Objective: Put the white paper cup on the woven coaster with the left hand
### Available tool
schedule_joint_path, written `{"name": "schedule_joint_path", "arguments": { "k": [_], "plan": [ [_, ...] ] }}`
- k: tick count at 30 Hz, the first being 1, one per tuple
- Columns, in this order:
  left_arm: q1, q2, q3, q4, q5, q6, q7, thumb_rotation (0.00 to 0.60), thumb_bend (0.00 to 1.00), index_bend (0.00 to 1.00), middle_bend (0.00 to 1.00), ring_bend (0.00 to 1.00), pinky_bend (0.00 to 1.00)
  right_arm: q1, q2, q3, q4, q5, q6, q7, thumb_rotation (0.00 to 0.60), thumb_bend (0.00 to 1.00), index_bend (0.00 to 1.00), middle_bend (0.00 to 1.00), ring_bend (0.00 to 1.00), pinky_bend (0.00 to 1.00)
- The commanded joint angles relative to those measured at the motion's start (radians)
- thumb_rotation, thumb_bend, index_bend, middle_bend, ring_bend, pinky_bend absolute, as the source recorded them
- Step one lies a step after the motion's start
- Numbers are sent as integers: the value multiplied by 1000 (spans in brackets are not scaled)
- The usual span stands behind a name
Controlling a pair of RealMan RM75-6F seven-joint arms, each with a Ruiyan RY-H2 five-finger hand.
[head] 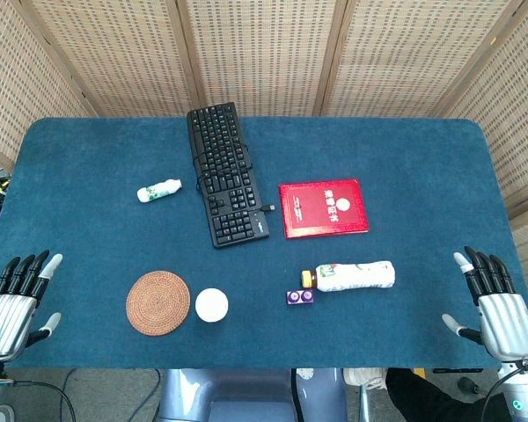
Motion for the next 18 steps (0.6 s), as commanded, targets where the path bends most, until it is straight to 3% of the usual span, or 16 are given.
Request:
{"name": "schedule_joint_path", "arguments": {
  "k": [1,18],
  "plan": [
    [-2,-1,-1,4,1,-1,-3,600,284,0,0,0,0,2,-1,1,0,4,-6,-2,600,81,38,0,0,0],
    [-2,-2,0,1,14,6,-1,600,282,0,0,0,0,-1,2,1,3,6,-4,11,600,81,40,0,0,0]
  ]
}}
